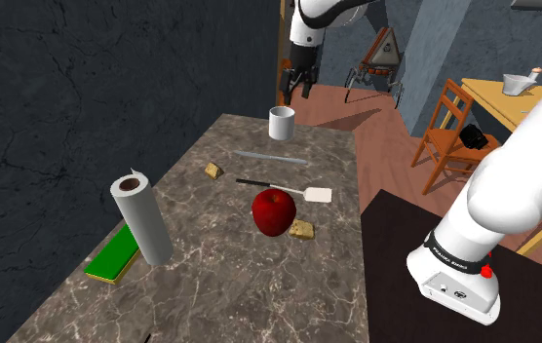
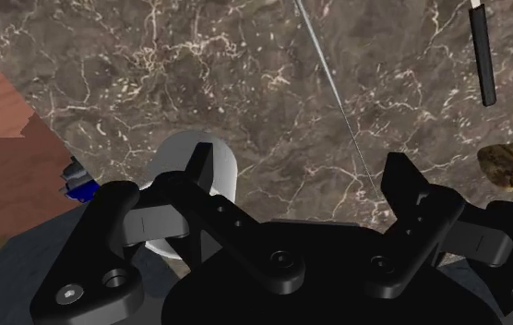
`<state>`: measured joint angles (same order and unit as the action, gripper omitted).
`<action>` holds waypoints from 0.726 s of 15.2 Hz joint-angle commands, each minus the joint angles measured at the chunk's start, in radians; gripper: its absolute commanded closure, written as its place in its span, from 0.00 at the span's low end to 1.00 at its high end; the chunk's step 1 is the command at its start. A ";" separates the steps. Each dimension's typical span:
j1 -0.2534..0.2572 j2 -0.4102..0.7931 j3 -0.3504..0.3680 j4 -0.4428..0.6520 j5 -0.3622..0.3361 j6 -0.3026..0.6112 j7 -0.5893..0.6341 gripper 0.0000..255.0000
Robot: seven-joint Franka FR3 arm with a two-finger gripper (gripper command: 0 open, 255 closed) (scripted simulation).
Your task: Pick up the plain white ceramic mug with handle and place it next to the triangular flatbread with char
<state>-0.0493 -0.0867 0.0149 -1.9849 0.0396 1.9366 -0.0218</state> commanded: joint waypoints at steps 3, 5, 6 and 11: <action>-0.008 0.151 -0.007 0.104 -0.017 0.028 -0.003 0.00; -0.011 0.230 -0.011 0.170 -0.024 0.032 -0.004 0.00; -0.013 0.269 -0.013 0.205 -0.028 0.032 -0.005 0.00; -0.021 0.476 -0.024 0.408 -0.043 0.014 -0.008 0.00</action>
<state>-0.0671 0.3437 -0.0064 -1.6291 -0.0011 1.9612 -0.0265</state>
